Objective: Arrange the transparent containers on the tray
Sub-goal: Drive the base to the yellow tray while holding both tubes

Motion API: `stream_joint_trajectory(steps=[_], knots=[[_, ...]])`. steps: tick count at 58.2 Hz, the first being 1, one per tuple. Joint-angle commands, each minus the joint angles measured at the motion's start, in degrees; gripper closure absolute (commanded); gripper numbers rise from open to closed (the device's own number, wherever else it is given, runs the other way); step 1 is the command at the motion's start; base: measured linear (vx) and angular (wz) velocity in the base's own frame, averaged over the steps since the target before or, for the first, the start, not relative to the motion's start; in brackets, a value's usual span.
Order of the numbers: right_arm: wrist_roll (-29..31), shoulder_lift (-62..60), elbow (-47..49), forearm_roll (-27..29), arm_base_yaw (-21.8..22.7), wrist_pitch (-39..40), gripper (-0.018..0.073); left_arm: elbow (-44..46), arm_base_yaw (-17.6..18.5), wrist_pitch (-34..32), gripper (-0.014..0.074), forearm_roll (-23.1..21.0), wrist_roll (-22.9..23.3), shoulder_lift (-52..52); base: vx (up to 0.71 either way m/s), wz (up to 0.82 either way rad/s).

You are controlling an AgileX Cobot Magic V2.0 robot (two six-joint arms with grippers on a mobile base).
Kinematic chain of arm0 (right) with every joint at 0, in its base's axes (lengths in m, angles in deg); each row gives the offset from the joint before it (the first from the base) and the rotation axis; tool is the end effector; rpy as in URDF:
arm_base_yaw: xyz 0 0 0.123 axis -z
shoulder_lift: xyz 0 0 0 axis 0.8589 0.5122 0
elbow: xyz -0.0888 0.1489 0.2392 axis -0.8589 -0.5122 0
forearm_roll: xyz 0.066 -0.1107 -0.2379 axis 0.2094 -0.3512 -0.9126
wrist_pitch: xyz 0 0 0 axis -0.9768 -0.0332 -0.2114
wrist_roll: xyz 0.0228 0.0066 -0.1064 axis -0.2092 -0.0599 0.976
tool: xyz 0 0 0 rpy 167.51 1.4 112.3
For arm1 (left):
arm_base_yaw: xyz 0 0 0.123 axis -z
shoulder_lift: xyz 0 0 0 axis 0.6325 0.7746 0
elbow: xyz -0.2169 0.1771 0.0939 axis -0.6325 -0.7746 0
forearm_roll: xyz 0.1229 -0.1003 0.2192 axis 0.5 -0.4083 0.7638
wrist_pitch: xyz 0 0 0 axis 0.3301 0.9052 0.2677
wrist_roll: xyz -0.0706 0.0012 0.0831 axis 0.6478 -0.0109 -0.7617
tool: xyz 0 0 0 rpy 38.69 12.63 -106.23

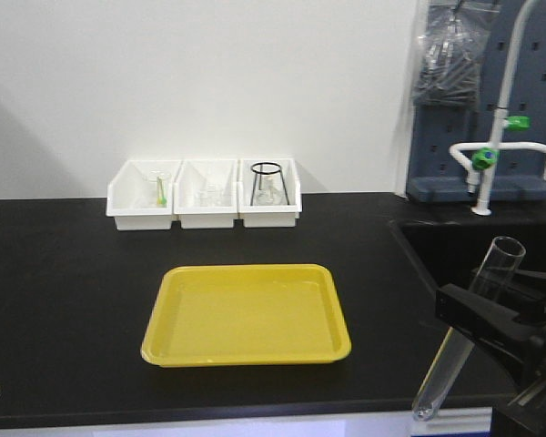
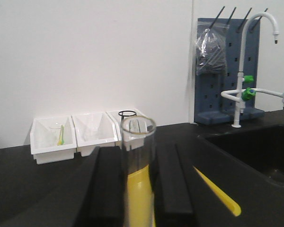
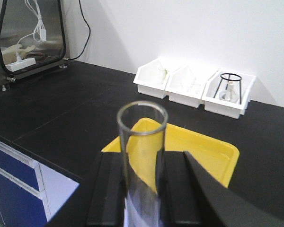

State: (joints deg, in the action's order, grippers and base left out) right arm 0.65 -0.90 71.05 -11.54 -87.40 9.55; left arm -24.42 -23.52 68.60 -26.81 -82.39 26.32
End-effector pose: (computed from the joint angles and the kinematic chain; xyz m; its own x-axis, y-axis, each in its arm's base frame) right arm 0.1690 0.1010 0.3939 -0.0988 -0.0889 -0.9911 -0.5476 0.8365 -0.0204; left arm 0.1631 -0.0453 0.3581 0.0721 -0.1146 -0.9908 0.2741 0.9574 -0.0907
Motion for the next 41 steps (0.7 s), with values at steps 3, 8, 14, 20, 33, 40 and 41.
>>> stream_joint_trajectory(steps=[3, 8, 14, 20, 33, 40, 41], knots=[[0.17, -0.34, 1.62, 0.32, 0.41, 4.4, 0.0432, 2.05, 0.31, -4.64, 0.0447, -0.2, 0.3, 0.04, 0.23, 0.22], [0.17, -0.34, 1.62, 0.32, 0.41, 4.4, 0.0432, 2.05, 0.31, -4.64, 0.0447, -0.2, 0.3, 0.04, 0.24, 0.16], [0.17, -0.34, 1.62, 0.32, 0.41, 4.4, 0.0432, 2.05, 0.31, -4.64, 0.0447, -0.2, 0.3, 0.04, 0.26, 0.07], [0.17, -0.34, 1.62, 0.32, 0.41, 4.4, 0.0432, 2.05, 0.31, -4.64, 0.0447, -0.2, 0.3, 0.04, 0.27, -0.01], [0.17, -0.34, 1.62, 0.32, 0.41, 4.4, 0.0432, 2.05, 0.31, -4.64, 0.0447, -0.2, 0.3, 0.04, 0.29, -0.04], [0.17, -0.34, 1.62, 0.32, 0.41, 4.4, 0.0432, 2.05, 0.31, -4.64, 0.0447, -0.2, 0.3, 0.04, 0.29, 0.01], [0.17, -0.34, 1.62, 0.32, 0.41, 4.4, 0.0432, 2.05, 0.31, -4.64, 0.0447, -0.2, 0.3, 0.04, 0.28, 0.02]])
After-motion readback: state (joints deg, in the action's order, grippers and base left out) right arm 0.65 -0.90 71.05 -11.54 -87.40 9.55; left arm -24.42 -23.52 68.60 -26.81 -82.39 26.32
